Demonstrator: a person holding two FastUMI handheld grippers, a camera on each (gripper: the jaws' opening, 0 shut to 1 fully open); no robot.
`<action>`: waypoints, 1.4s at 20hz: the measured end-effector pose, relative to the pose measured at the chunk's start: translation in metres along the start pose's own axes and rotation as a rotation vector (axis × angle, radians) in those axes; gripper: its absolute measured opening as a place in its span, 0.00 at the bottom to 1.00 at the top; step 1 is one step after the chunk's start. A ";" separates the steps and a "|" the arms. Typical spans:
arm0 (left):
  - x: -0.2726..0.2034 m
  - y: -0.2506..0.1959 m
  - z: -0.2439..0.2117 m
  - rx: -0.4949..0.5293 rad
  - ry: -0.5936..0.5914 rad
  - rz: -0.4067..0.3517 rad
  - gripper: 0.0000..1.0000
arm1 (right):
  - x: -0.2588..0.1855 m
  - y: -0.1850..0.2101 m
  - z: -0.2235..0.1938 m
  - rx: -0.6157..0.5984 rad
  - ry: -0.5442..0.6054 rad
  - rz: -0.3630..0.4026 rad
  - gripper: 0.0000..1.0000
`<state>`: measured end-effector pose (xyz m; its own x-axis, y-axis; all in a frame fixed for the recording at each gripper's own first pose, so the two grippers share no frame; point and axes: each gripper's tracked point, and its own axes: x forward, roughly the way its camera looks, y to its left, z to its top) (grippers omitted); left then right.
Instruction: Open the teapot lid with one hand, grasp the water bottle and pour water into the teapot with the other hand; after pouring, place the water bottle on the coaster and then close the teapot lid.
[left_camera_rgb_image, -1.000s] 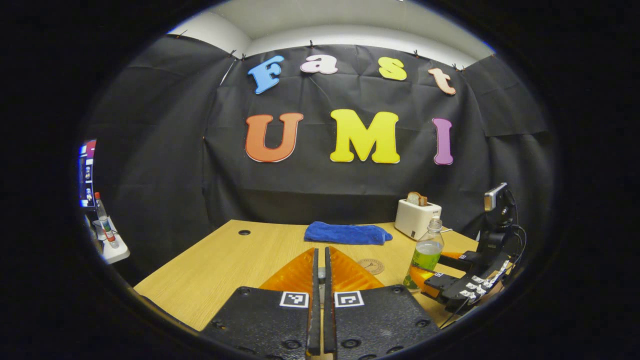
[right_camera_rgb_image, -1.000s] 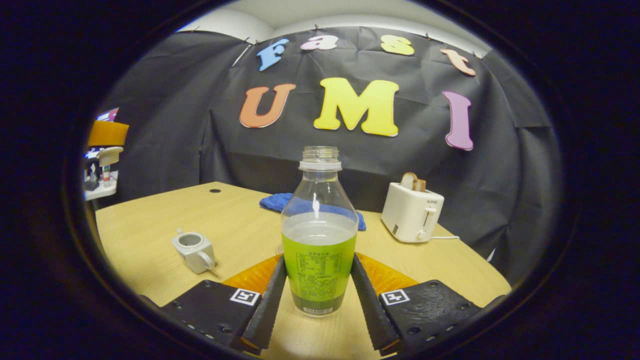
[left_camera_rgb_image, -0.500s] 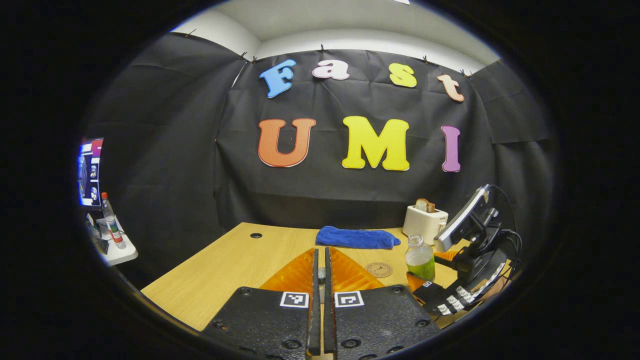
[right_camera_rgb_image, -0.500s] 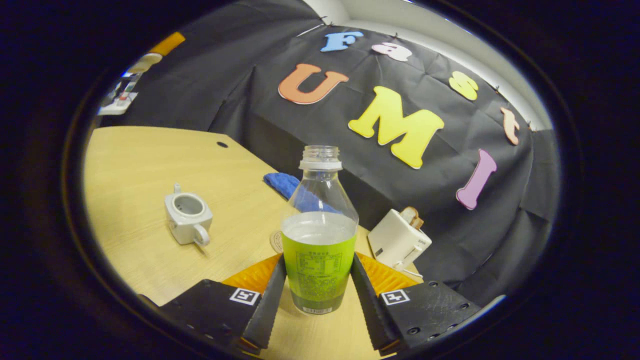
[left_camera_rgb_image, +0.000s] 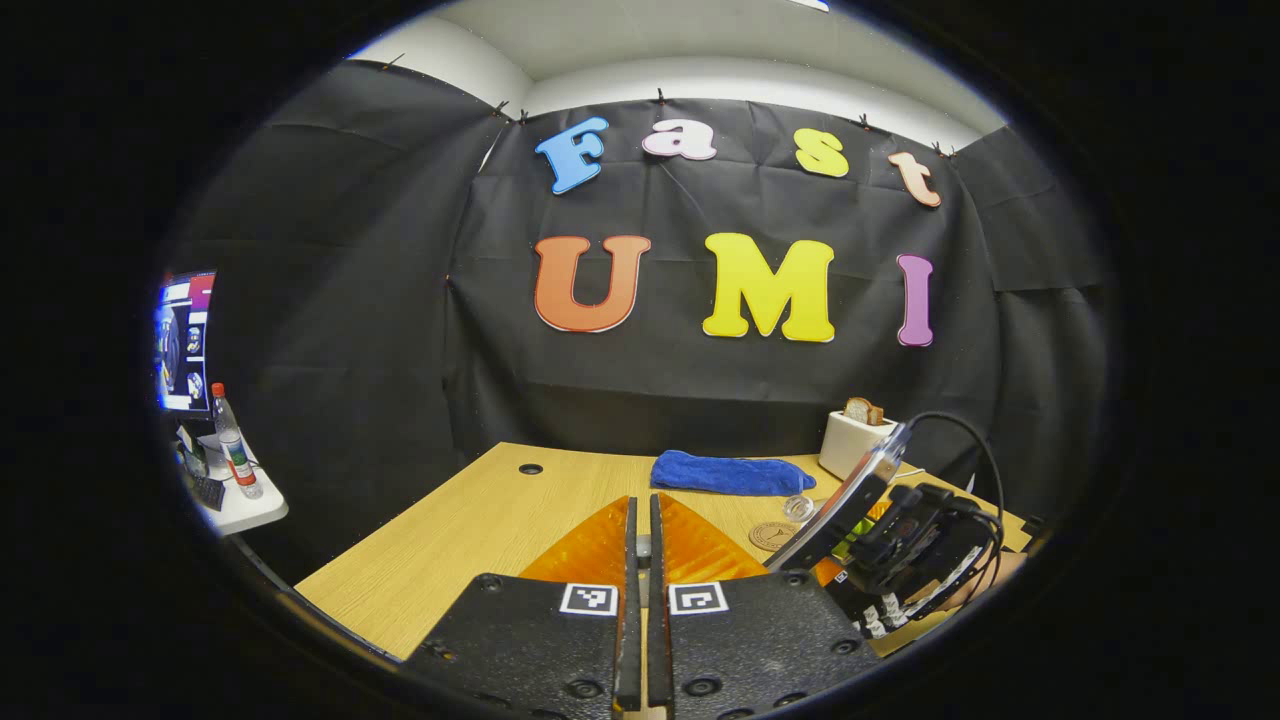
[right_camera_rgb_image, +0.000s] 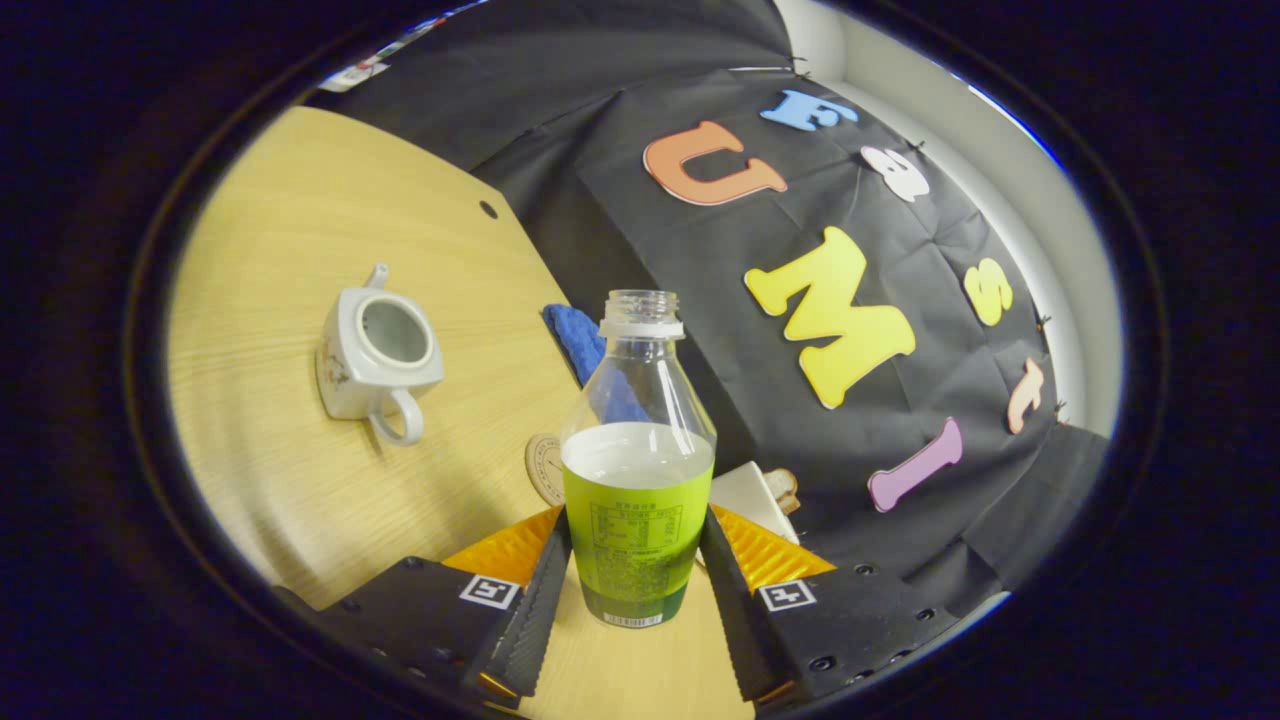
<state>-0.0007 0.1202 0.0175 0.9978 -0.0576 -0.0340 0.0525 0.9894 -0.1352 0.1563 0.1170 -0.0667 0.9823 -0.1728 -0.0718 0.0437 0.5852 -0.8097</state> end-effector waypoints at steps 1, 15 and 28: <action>-0.001 0.000 -0.001 -0.003 0.002 -0.001 0.05 | 0.000 0.002 0.001 -0.043 0.000 -0.009 0.73; -0.003 0.004 -0.004 -0.001 0.019 -0.016 0.05 | -0.003 0.003 0.021 -0.569 -0.074 -0.224 0.73; -0.006 0.014 0.000 0.000 0.010 0.007 0.05 | -0.015 0.017 0.047 -0.842 -0.155 -0.337 0.73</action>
<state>-0.0060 0.1345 0.0161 0.9976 -0.0521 -0.0449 0.0456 0.9898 -0.1351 0.1508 0.1665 -0.0519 0.9577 -0.0857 0.2749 0.2452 -0.2575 -0.9346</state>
